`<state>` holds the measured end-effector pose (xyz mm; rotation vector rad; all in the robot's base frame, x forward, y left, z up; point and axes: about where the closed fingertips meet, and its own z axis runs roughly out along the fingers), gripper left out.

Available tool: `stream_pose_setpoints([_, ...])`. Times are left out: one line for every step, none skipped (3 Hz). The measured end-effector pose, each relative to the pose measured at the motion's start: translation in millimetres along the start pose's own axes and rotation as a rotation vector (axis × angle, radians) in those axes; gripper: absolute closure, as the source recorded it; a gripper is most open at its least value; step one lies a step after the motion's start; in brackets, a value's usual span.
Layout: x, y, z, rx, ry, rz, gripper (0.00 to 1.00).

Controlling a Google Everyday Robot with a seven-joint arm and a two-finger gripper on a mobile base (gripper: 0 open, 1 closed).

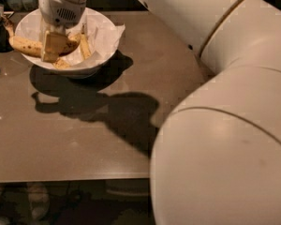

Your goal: Pick banana from white bowl

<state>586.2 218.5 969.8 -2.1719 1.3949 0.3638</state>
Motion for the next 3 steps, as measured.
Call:
stream_pose_setpoints([-3,33,11,0.011,-0.049,0.078,1.00])
stream_pose_setpoints([17,63,46,-0.062,-0.015,0.107,1.00])
stream_pose_setpoints([17,63,46,-0.062,-0.015,0.107,1.00])
